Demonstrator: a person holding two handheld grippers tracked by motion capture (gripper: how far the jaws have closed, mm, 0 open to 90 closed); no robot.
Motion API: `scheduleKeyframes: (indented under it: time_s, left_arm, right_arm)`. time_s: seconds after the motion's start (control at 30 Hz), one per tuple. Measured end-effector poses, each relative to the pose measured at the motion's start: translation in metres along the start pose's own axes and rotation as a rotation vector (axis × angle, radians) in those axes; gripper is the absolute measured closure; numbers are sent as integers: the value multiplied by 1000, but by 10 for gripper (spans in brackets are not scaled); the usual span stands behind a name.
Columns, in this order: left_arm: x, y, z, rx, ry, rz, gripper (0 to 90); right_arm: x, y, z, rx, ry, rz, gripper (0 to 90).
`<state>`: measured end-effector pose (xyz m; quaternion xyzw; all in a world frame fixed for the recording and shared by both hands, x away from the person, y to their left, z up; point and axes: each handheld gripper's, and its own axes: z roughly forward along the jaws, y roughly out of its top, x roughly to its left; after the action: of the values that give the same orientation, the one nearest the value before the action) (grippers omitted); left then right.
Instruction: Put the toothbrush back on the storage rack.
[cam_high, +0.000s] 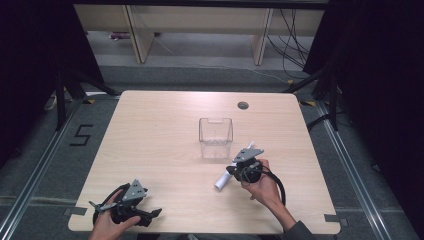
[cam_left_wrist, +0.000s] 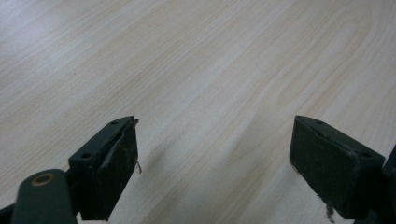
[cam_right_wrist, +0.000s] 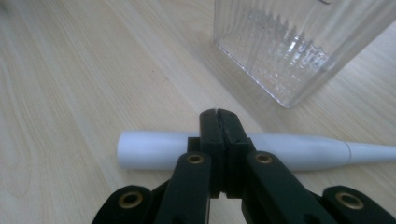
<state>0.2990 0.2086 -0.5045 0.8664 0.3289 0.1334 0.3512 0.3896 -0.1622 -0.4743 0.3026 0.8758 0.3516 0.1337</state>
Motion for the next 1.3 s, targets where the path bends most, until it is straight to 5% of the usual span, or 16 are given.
scheduleKeyframes:
  time_s: [0.5,1.3]
  left_arm:
    - [0,0,0,2,-10,7,151]
    - [1,1,-1,8,-3,23,151]
  right_arm:
    - [10,19,26,52,49,-63,900]
    - [8,7,30,139,64,-25,899]
